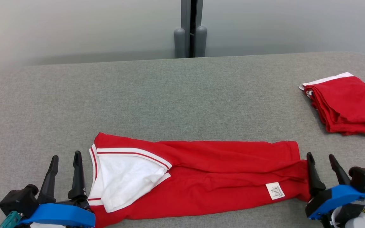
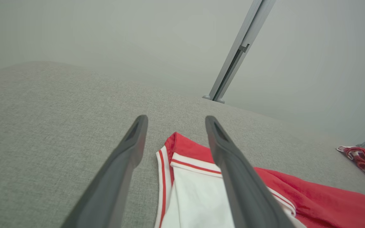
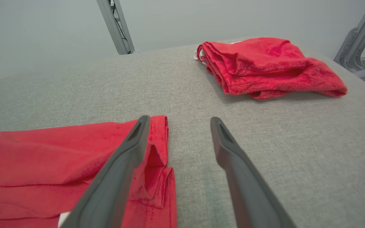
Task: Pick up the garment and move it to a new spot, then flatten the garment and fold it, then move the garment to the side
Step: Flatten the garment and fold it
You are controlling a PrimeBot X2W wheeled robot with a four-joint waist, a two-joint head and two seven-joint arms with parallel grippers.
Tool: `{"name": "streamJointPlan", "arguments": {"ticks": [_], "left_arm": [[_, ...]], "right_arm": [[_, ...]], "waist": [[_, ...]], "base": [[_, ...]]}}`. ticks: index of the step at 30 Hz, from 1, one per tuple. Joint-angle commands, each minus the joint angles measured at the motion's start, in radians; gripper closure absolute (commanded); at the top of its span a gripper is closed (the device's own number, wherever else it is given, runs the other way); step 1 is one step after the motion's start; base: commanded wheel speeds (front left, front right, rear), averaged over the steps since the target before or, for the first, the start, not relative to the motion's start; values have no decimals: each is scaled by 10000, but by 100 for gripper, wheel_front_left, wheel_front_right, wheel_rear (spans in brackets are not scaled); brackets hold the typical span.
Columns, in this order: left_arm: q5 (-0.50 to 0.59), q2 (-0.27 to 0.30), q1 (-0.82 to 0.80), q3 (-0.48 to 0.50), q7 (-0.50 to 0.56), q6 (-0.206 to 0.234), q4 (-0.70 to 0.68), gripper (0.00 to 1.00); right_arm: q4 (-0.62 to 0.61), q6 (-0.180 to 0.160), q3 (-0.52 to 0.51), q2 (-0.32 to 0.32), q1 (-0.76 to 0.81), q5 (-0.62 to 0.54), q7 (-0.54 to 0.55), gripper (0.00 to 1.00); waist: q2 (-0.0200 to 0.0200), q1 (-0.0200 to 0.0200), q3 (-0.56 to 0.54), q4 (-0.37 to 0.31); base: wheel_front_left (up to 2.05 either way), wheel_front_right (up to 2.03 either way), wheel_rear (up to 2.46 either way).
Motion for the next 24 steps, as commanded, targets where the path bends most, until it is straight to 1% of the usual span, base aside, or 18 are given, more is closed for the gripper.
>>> {"name": "streamJointPlan", "arguments": {"ticks": [1, 5, 9, 11, 15, 17, 18, 19, 20, 22, 24], "left_arm": [[131, -63, -144, 65, -49, 80, -26, 0], [352, -290, -160, 143, -68, 135, 27, 0], [507, -374, -103, 142, -69, 69, 134, 0], [554, -408, -91, 191, -72, 53, 164, 0], [630, -480, -37, 269, -75, 21, 158, 0], [706, -516, -16, 313, -76, 7, 181, 0], [740, -539, -20, 320, -76, 4, 177, 0], [766, -554, -32, 331, -76, -11, 174, 0], [814, -568, -47, 345, -77, -27, 178, 0], [907, -586, -67, 350, -77, -61, 176, 0], [1039, -626, -54, 350, -78, -101, 179, 0]], "right_arm": [[176, 1, 54, 17, -256, 5, 76, 0], [976, 1, 259, 14, -585, 134, 218, 0], [1762, 1, 208, 11, -600, -218, 176, 0], [2058, 1, 202, 9, -523, -216, 124, 0], [2463, 2, 526, 23, -395, -283, 93, 0], [2655, 2, 685, 29, -460, -286, 92, 58], [2745, 3, 738, 31, -513, -376, 109, 70], [2823, 3, 760, 35, -597, -377, 112, 87], [2884, 3, 796, 34, -693, -334, 105, 100], [2965, 1, 828, 34, -879, -319, 67, 100], [2916, -1, 584, -9, -1226, -467, 9, 100]], "waist": [[0, 0, 14, 41], [0, 0, 71, 195], [0, 0, 144, 411], [0, 0, 166, 493], [0, 0, 180, 543], [0, 0, 171, 525], [0, 0, 165, 510], [0, 0, 161, 491], [0, 0, 155, 462], [0, 0, 131, 376], [0, 0, 78, 228]], "base": [[0, 0, 0], [0, 0, 0], [0, 0, 0], [0, 0, 0], [0, 0, 0], [0, 0, 0], [0, 0, 0], [0, 0, 0], [0, 0, 0], [0, 0, 0], [0, 0, 0]]}}
